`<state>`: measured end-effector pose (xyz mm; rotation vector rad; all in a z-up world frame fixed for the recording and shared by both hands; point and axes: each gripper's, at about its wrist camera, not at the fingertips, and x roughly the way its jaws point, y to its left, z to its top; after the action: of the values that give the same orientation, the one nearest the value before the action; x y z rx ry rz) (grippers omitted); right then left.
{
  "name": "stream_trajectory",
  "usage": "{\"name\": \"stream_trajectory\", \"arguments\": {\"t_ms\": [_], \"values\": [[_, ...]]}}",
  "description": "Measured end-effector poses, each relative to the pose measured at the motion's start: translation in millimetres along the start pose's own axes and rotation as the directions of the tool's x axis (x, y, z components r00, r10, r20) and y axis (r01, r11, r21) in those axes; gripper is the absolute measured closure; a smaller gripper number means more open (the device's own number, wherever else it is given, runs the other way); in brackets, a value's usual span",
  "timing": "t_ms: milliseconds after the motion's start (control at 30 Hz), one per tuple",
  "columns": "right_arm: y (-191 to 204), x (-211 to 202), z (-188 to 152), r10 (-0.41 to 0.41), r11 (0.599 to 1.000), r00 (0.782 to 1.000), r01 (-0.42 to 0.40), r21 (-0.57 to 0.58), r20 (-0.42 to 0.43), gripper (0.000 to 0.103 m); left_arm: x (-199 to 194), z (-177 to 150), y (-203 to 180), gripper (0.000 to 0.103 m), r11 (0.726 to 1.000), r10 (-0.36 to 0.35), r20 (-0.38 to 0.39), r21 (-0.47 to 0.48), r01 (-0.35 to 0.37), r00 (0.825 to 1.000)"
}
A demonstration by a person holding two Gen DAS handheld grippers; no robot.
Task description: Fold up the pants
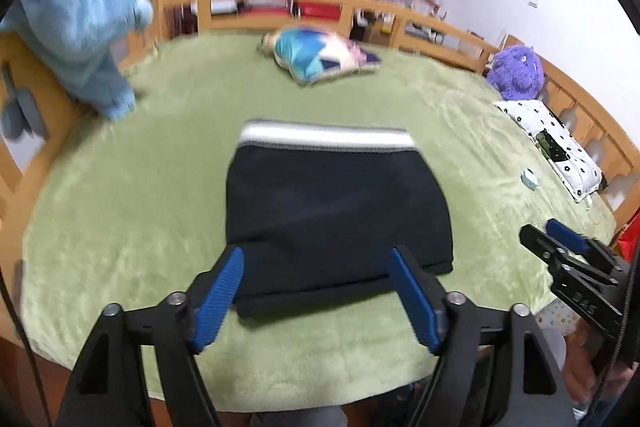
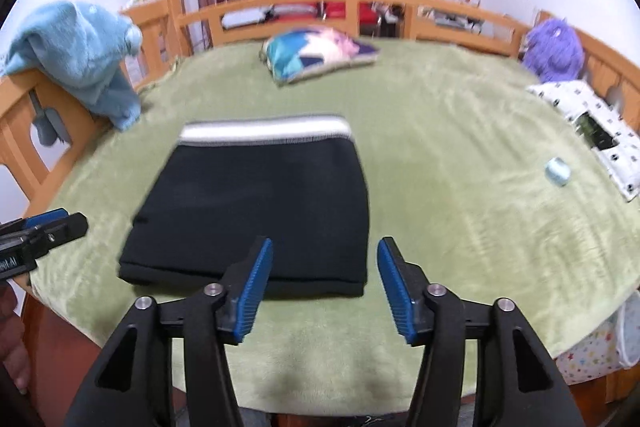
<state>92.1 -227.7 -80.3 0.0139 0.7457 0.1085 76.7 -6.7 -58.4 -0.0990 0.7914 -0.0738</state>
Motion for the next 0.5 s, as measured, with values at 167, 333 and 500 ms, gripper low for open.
{"name": "stream_trajectory", "arguments": {"t_ms": [167, 333, 500], "values": [[-5, -42, 8, -0.016, 0.999, 0.999, 0.015, 0.037, 0.040, 0.040, -31, -1, -21, 0.021, 1.000, 0.017, 0.038, 0.008, -0.017, 0.999], [-9, -72, -1, -0.050, 0.998, 0.992, 0.044, 0.048, 0.117, 0.010, -51, -3, -28, 0.017, 1.000, 0.014, 0.043, 0.001, -0.014, 0.999], [-12, -85, -6, -0.063, 0.997, 0.992, 0.058, 0.051, 0.113, 0.004, -62, -11, -31, 0.016, 1.000, 0.026, 0.044, -0.018, -0.025, 0.999]]}}
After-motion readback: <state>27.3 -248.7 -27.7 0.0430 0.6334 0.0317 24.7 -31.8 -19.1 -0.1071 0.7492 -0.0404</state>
